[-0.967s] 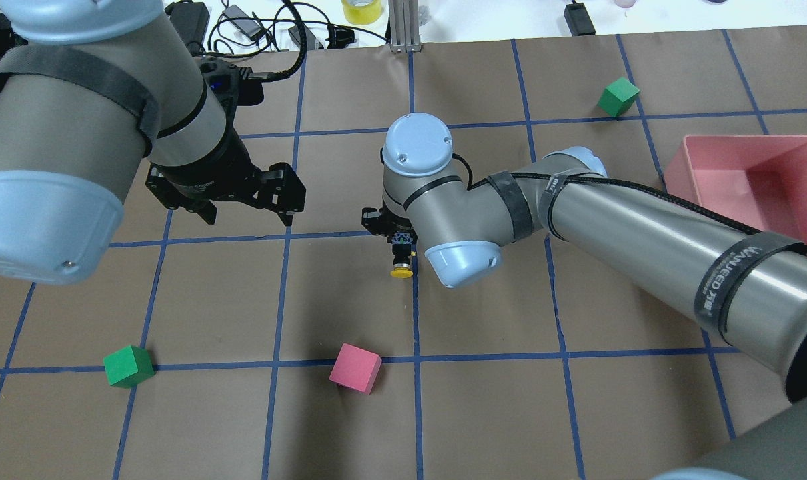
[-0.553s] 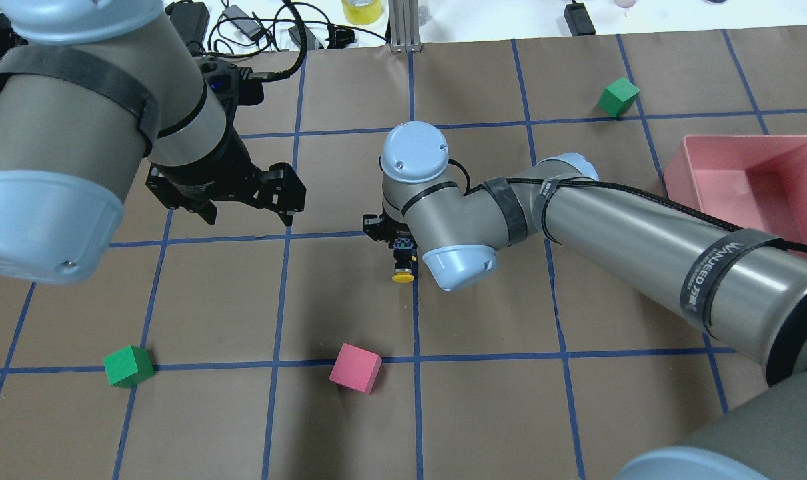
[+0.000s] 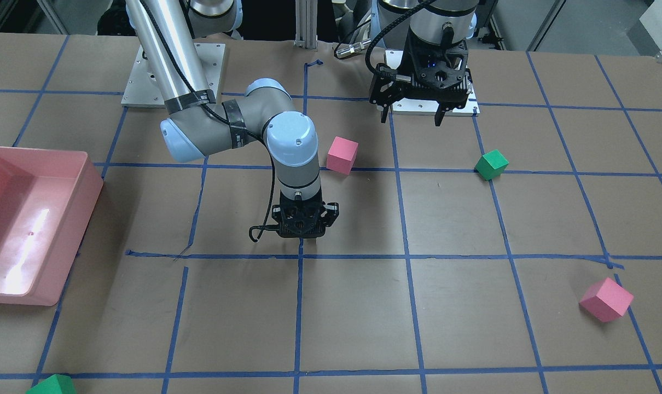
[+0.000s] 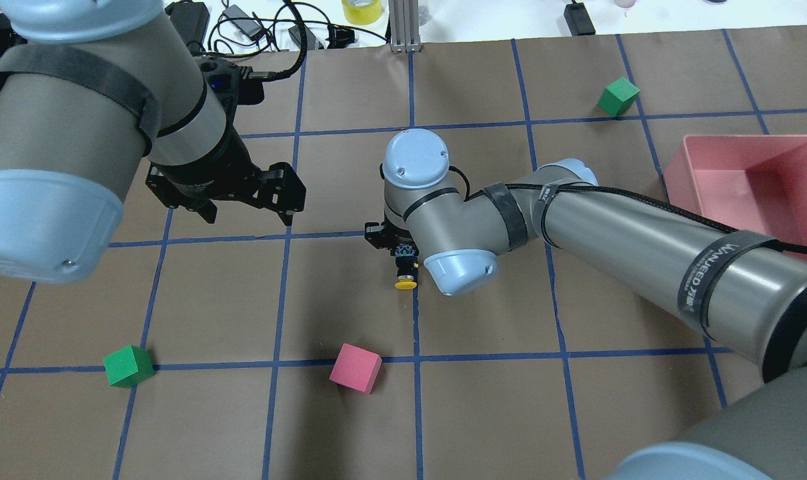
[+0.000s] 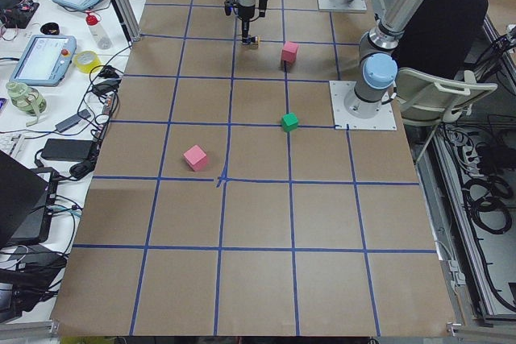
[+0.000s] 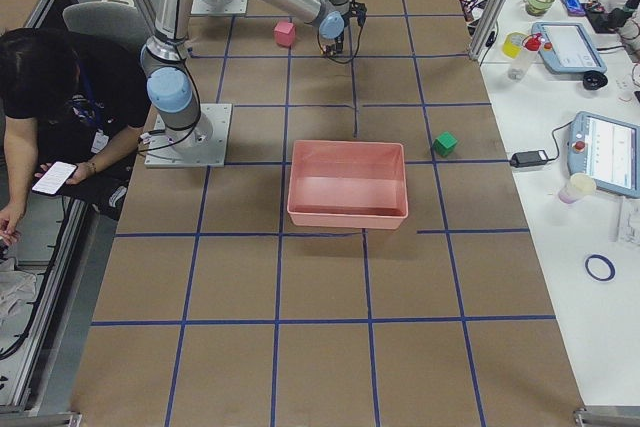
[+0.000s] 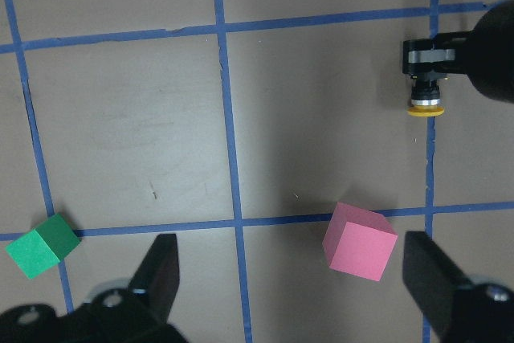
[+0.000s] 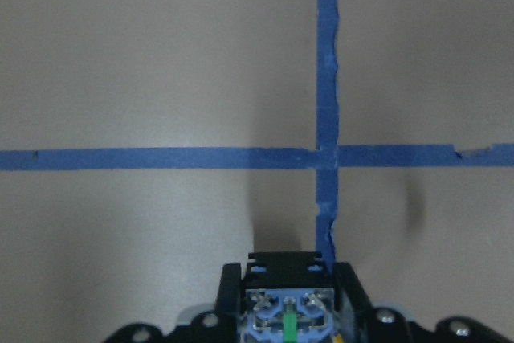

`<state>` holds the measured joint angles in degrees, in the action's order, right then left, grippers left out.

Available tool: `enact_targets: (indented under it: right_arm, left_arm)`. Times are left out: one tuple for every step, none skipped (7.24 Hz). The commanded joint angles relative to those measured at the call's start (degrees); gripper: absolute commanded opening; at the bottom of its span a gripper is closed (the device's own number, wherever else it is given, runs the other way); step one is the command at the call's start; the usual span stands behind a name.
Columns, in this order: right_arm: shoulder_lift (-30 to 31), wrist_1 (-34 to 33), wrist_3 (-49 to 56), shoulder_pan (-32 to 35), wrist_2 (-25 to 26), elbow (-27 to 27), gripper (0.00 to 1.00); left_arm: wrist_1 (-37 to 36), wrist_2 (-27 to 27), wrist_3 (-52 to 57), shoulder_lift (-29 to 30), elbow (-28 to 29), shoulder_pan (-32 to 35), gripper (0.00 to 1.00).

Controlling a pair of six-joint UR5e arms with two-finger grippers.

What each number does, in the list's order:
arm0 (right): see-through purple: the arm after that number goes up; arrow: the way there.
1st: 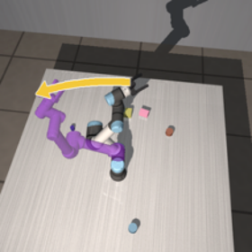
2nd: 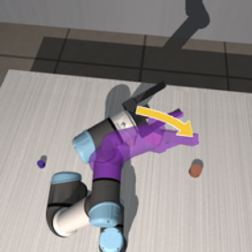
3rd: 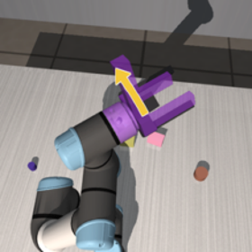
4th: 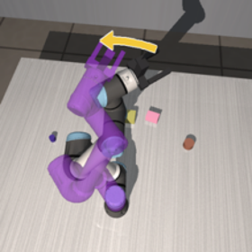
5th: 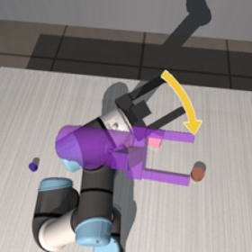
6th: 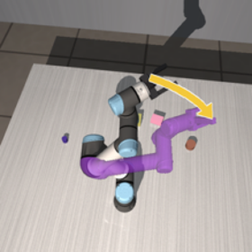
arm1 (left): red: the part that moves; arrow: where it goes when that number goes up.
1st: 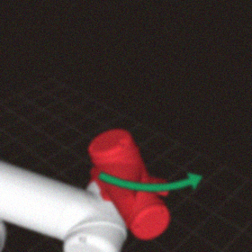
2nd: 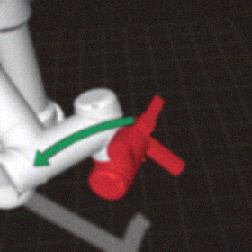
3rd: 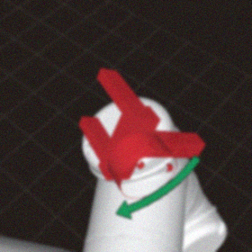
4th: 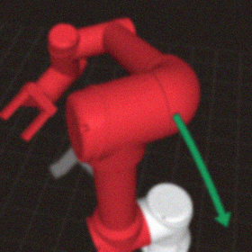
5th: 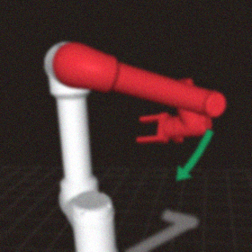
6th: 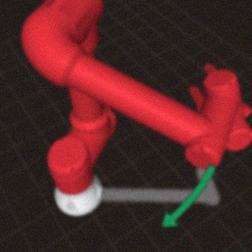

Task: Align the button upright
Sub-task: 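Lower the button switch onto the table and open the right gripper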

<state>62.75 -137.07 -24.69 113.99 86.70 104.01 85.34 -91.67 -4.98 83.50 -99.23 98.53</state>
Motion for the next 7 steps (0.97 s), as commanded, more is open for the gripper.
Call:
enact_targets:
  right_arm:
    - [0.7,-0.2,0.2,0.0,-0.3,0.5,0.92]
    - [1.4,0.1,1.2,-0.1,-0.1,0.6,0.96]
    - [3.5,0.9,3.1,-0.4,0.6,0.6,0.98]
    - [6.7,6.7,6.8,-2.1,0.9,0.6,0.99]
    - [10.2,12.7,9.4,-6.6,0.9,0.6,0.99]
    - [14.1,19.2,12.3,-12.1,1.1,-0.1,0.99]
    - [16.9,24.8,16.8,-16.7,1.3,-1.3,1.0]
  left_arm:
    - [0.0,0.0,0.1,0.0,0.0,0.0,1.0]
    - [0.0,0.0,0.2,0.0,0.0,0.0,1.0]
    - [-0.2,0.1,0.6,0.1,0.2,0.0,1.0]
    - [-1.7,0.2,0.6,0.3,0.7,-0.3,1.0]
    - [-2.1,-0.2,0.6,0.5,1.4,-1.2,1.0]
    - [-4.0,-0.8,0.3,1.7,3.6,-2.1,1.0]
    - [-4.8,-0.3,0.2,3.2,4.0,-2.2,1.0]
